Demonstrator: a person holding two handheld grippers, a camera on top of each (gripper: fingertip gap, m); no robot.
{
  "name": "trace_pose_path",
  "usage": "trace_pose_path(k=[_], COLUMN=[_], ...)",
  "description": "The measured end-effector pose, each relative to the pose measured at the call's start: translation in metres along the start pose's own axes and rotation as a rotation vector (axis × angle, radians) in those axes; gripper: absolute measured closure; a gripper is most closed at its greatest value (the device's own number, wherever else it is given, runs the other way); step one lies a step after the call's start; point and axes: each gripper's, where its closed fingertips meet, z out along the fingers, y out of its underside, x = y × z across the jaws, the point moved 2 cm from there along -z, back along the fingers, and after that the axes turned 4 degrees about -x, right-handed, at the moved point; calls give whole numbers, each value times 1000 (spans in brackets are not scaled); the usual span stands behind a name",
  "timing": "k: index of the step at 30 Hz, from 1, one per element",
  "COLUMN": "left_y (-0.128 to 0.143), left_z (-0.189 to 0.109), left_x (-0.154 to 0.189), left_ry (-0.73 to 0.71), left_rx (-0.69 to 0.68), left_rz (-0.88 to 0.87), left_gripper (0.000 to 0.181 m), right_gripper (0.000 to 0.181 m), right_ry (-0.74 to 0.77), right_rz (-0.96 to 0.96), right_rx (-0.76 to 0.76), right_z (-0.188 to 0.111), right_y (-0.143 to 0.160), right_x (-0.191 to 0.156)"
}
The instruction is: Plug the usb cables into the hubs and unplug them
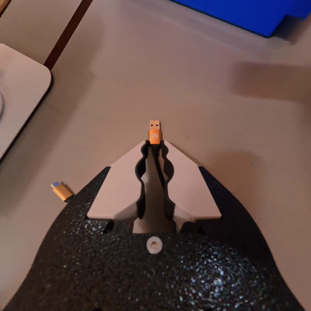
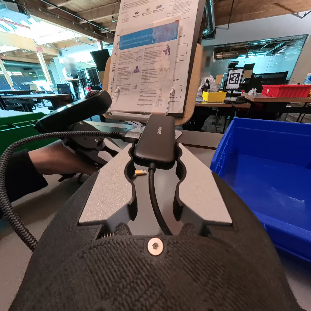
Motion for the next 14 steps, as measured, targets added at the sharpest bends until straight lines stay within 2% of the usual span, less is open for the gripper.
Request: trace_pose_path(k=[1,5,8,14], left_y=[0,6,9,-13], left_z=[0,-3,-12,-75], left_x=[0,-11,-16,0], left_ry=[-10,-50,-14,193], left_rx=[-4,-21,-22,29], left_rz=[7,-55,-143,-202], left_gripper=[169,169,169,168], right_gripper=[135,135,135,135], right_ry=[-2,2,-4,-44], right_rz=[-8,-15,6,20], right_rx=[0,4,-2,-34], right_z=[0,1,1,4], right_y=[0,0,1,7], right_x=[-1,-1,0,-6])
